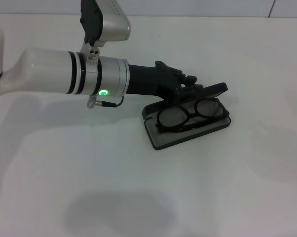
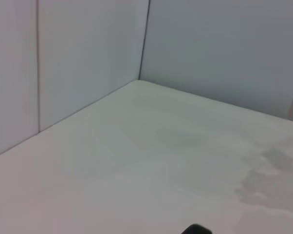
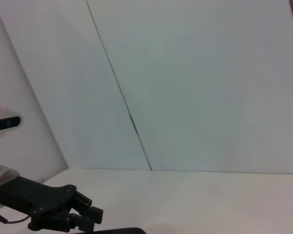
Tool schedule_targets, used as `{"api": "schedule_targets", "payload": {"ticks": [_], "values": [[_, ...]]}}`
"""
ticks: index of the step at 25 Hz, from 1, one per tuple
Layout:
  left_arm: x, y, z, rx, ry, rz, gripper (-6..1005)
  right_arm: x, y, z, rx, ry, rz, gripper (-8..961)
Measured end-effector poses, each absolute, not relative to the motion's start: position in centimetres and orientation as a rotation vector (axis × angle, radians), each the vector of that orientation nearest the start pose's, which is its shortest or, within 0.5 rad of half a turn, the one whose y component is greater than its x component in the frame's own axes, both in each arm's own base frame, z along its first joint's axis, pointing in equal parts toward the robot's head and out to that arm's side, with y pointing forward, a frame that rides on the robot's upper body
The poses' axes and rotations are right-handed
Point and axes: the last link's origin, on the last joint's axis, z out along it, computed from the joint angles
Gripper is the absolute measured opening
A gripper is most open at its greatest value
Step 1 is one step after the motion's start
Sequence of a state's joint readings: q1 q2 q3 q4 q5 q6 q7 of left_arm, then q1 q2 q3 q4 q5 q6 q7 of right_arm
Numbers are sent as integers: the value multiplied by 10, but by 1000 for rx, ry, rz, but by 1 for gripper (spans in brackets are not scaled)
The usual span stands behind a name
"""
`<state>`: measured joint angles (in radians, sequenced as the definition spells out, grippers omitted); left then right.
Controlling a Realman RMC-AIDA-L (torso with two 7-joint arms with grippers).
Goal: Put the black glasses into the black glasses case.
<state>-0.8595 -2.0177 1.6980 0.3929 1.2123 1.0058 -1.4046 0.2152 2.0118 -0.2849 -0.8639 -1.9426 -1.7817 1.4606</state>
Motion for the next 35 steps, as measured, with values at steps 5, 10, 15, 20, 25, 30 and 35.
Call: {"api": "schedule_targets", "payload": {"ticks": [5,10,15,20,25,30,35], "values": [[-162,388,-98,-2881,-471,-485,251,356,238,120,-2233,835,798,138],[-165,386,-100,-2894,-479,-456,252,355,239,120,-2235,830,801,136],[-165,384,-102,-2901,-486,-452,253,353,241,119,-2238,824,805,153],[-165,381,-103,-2921,-479,-446,254,353,242,118,-2243,822,805,170],[-166,374,-107,-2972,-449,-413,255,352,243,117,-2252,822,806,187],[-167,364,-117,-3030,-420,-347,256,350,245,115,-2257,821,817,205],[-158,359,-118,-3067,-363,-385,257,349,246,115,-2261,812,816,222]]}}
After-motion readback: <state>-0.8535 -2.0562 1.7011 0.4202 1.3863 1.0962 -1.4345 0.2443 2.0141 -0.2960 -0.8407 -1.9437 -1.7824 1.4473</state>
